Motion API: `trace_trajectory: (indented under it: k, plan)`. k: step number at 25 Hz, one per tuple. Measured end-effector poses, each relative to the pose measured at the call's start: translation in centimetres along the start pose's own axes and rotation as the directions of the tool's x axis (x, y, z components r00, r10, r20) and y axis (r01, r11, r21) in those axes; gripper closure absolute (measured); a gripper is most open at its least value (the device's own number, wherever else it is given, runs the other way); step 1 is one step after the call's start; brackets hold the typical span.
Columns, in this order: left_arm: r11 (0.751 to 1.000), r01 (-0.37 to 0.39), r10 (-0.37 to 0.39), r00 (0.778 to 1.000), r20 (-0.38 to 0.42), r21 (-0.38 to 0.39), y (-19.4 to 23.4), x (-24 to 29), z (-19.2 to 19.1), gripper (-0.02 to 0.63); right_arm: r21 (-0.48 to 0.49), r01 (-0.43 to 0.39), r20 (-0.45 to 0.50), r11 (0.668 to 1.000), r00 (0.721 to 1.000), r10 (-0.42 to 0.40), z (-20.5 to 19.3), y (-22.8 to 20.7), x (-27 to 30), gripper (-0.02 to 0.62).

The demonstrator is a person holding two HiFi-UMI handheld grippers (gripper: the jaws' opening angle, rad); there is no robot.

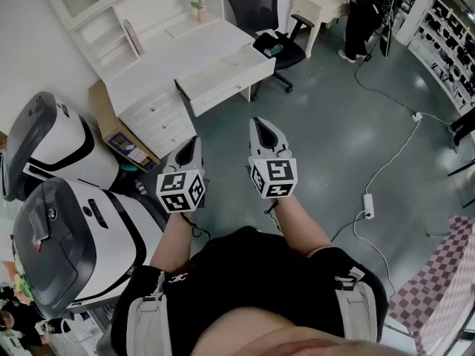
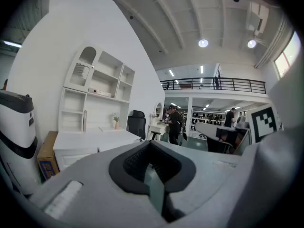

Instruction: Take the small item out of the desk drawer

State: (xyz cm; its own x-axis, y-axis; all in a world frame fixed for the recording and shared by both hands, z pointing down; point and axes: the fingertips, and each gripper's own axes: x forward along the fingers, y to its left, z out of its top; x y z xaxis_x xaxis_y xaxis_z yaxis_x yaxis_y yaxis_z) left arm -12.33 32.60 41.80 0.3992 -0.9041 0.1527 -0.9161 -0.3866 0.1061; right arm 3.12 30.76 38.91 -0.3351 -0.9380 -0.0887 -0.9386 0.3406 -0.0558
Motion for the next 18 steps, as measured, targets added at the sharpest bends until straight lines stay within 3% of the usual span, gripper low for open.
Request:
trace_trajectory:
  k: [11,18]
  plan:
    - [1.0,-0.029,0.029,1.0,0.009,-0.003,-0.9,-1.5,-0.1,0.592,0.004,-0.017,0.015,1.0,1.0,0.017,0.5,0.1,-1.3,0.598]
    - [0.999,-0.037,0.037,0.999,-0.001,0.003,-2.7,-0.3,-0.6,0.592,0.006,-0.013,0.005,1.0,1.0,0.013,0.2,-2.4,-1.8,0.598]
